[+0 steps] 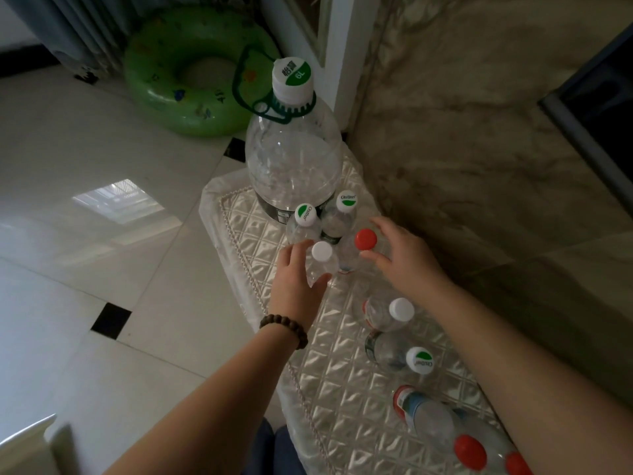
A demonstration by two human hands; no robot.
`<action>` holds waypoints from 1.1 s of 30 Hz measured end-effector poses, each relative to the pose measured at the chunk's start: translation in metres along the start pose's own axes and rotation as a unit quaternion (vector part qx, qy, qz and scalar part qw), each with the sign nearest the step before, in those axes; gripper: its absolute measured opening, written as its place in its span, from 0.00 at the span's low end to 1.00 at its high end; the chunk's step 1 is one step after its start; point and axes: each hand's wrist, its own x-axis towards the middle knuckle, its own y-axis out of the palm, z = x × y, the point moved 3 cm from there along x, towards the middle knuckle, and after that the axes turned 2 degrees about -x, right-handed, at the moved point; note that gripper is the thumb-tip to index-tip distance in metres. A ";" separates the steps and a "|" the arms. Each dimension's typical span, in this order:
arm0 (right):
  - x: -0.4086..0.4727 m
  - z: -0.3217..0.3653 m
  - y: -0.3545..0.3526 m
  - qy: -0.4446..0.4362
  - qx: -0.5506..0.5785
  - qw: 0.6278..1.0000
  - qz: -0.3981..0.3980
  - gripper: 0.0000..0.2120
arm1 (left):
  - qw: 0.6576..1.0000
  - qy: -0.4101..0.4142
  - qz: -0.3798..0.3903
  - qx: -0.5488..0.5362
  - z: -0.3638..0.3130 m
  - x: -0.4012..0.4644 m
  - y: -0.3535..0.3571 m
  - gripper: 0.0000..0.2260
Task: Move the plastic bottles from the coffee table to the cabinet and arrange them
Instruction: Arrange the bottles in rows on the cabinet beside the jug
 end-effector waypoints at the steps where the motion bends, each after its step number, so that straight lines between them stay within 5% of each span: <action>1: -0.007 -0.001 -0.004 0.005 0.018 1.000 -0.006 0.28 | 1.000 -0.005 0.001 0.004 0.000 0.000 -0.001 0.26; 6: -0.062 -0.015 -0.012 0.041 0.027 0.999 0.021 0.31 | 0.999 -0.008 0.005 0.038 -0.001 -0.009 -0.008 0.28; 10: -0.090 -0.028 -0.009 0.072 0.037 0.996 0.026 0.29 | 0.992 0.092 -0.070 0.054 -0.013 -0.042 -0.013 0.17; 13: -0.106 -0.038 -0.007 0.099 0.060 0.993 0.012 0.29 | 0.988 0.147 0.041 0.037 -0.029 -0.063 0.007 0.13; 16: -0.122 -0.048 -0.002 0.131 0.061 0.989 0.007 0.32 | 0.976 0.141 0.160 0.044 -0.037 -0.061 0.038 0.20; 21: -0.140 -0.059 0.001 0.148 0.065 0.987 0.000 0.33 | 0.960 0.112 0.242 0.083 -0.041 -0.043 0.072 0.24; 33: -0.148 -0.043 0.016 0.133 0.050 0.990 0.020 0.33 | 0.989 0.075 0.124 -0.006 -0.022 -0.065 0.037 0.19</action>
